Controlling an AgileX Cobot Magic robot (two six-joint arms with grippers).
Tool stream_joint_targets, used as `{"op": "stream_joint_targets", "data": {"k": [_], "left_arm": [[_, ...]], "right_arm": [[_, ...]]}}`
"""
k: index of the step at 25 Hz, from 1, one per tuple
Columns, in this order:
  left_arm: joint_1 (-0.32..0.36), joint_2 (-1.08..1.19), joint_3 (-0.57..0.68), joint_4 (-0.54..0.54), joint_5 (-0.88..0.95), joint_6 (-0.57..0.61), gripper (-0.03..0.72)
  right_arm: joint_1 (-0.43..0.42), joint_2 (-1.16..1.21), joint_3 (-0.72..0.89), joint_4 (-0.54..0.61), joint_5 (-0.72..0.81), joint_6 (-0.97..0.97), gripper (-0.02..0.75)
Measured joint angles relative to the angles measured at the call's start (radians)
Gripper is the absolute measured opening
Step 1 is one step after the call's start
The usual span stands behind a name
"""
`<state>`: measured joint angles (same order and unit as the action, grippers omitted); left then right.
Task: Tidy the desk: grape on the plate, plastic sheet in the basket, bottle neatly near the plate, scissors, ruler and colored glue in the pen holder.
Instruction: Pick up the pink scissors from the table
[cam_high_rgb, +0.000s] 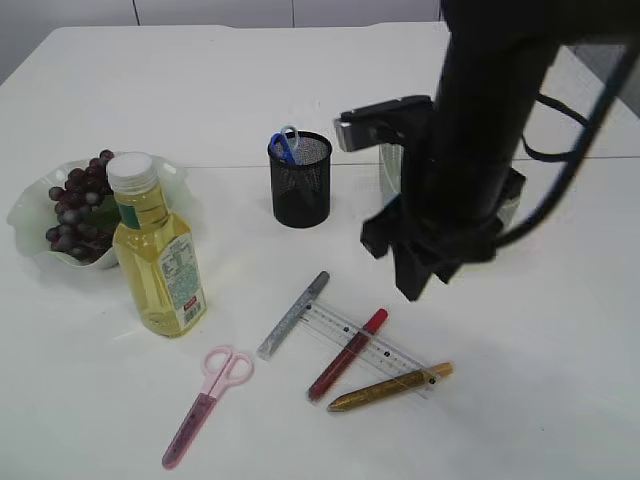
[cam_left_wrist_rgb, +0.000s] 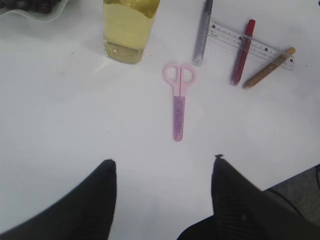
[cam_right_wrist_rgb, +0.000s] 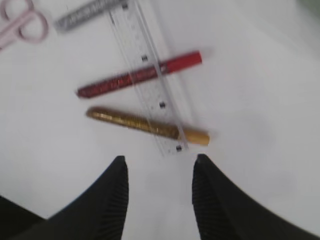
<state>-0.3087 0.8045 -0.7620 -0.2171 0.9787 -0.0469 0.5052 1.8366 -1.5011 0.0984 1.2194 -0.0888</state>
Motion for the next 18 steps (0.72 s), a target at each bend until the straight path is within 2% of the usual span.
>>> {"op": "stream_joint_targets", "data": {"k": [7, 12, 16, 18], "left_arm": [[0.000, 0.060, -0.002, -0.005, 0.091, 0.055, 0.442], [-0.002, 0.155, -0.002, -0.042, 0.116, 0.094, 0.424], [-0.056, 0.240, -0.002, -0.040, 0.114, 0.100, 0.408], [-0.113, 0.297, -0.002, -0.039, 0.096, 0.100, 0.407]], "right_arm": [[0.000, -0.256, 0.340, -0.014, -0.024, 0.001, 0.314], [0.000, -0.435, 0.487, -0.030, -0.053, 0.012, 0.315], [0.000, -0.503, 0.515, -0.030, -0.057, 0.025, 0.315], [0.000, -0.515, 0.515, -0.032, -0.059, 0.027, 0.315]]}}
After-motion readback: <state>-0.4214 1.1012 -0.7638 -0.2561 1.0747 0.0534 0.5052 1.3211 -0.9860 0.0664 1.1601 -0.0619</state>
